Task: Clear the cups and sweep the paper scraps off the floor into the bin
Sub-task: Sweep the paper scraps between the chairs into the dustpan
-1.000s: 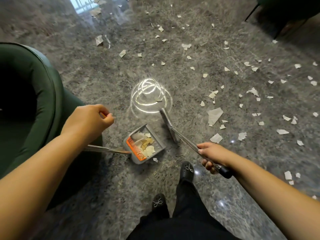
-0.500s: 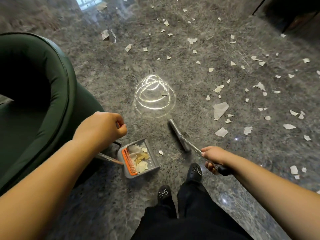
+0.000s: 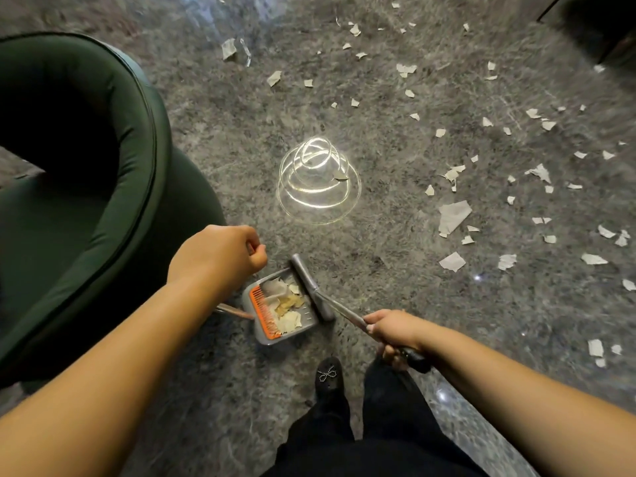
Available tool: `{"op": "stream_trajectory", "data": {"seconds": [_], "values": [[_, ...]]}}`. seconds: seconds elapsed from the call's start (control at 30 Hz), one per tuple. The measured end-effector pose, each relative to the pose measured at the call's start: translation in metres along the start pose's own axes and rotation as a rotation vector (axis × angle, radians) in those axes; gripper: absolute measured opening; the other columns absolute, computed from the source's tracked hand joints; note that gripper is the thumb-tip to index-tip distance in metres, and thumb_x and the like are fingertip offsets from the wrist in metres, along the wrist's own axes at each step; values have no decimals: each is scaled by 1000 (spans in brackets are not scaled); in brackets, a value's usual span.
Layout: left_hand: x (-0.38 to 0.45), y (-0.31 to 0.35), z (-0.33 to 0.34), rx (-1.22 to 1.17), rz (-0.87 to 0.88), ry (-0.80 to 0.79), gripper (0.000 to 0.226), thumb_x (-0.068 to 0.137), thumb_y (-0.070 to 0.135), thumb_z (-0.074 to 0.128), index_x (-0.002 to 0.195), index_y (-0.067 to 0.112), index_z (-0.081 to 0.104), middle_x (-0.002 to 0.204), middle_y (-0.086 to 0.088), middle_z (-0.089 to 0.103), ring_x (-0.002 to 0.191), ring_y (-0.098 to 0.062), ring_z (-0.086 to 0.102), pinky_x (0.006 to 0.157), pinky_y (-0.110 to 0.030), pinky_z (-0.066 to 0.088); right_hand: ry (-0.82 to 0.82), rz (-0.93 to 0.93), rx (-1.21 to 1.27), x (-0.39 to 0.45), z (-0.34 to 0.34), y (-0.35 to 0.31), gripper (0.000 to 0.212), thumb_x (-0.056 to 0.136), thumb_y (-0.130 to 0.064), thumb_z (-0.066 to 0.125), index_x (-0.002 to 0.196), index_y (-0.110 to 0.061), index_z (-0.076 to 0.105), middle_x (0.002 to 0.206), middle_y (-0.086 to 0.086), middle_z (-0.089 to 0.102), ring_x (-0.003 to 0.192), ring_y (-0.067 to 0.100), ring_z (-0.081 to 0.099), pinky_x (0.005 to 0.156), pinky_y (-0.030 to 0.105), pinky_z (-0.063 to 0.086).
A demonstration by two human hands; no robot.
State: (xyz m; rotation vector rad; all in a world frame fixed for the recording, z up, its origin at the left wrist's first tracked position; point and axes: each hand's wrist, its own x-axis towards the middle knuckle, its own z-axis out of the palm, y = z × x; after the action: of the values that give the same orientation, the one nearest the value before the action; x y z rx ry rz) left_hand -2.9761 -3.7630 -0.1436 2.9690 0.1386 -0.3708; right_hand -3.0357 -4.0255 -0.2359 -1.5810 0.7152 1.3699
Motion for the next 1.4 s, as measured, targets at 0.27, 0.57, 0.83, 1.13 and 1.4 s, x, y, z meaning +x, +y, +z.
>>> {"op": "stream_trajectory", "data": {"seconds": [0.27, 0.57, 0.83, 1.13, 1.4], "values": [[10, 17, -15, -52, 67, -35, 17, 87, 43, 60, 92, 31, 71, 76, 7, 57, 72, -15, 54, 64, -27, 40, 21, -58, 152, -49, -9, 31, 33, 102, -16, 32, 124, -35, 46, 53, 1, 41, 32, 4, 35, 35, 11, 29], [23, 117, -44, -156, 315, -93, 7, 85, 38, 63, 80, 34, 66, 70, 13, 59, 70, -12, 57, 69, -29, 45, 190, -138, 340, -115, -50, 78, 23, 103, -18, 34, 117, -32, 46, 56, 4, 40, 35, 8, 33, 36, 12, 29], [7, 232, -39, -178, 518, -121, 11, 90, 35, 61, 85, 28, 68, 67, 13, 60, 65, -11, 56, 63, -29, 46, 370, -168, 676, -148, -91, 153, 36, 102, -18, 38, 138, -26, 40, 60, 9, 44, 30, 8, 35, 33, 13, 32], [-39, 375, 0, -173, 672, -120, 12, 91, 36, 59, 94, 29, 68, 63, 15, 56, 57, -9, 52, 55, -27, 42, 521, -179, 1032, -166, -153, 263, 38, 102, -19, 38, 139, -26, 40, 62, 9, 43, 33, 9, 33, 33, 15, 30], [-91, 526, 45, -91, 832, -159, 11, 90, 38, 57, 87, 31, 65, 65, 9, 60, 68, -22, 59, 62, -32, 51, 590, -178, 1208, -191, -235, 377, 38, 102, -17, 39, 139, -25, 38, 55, 7, 42, 29, 8, 33, 33, 14, 30]]}}
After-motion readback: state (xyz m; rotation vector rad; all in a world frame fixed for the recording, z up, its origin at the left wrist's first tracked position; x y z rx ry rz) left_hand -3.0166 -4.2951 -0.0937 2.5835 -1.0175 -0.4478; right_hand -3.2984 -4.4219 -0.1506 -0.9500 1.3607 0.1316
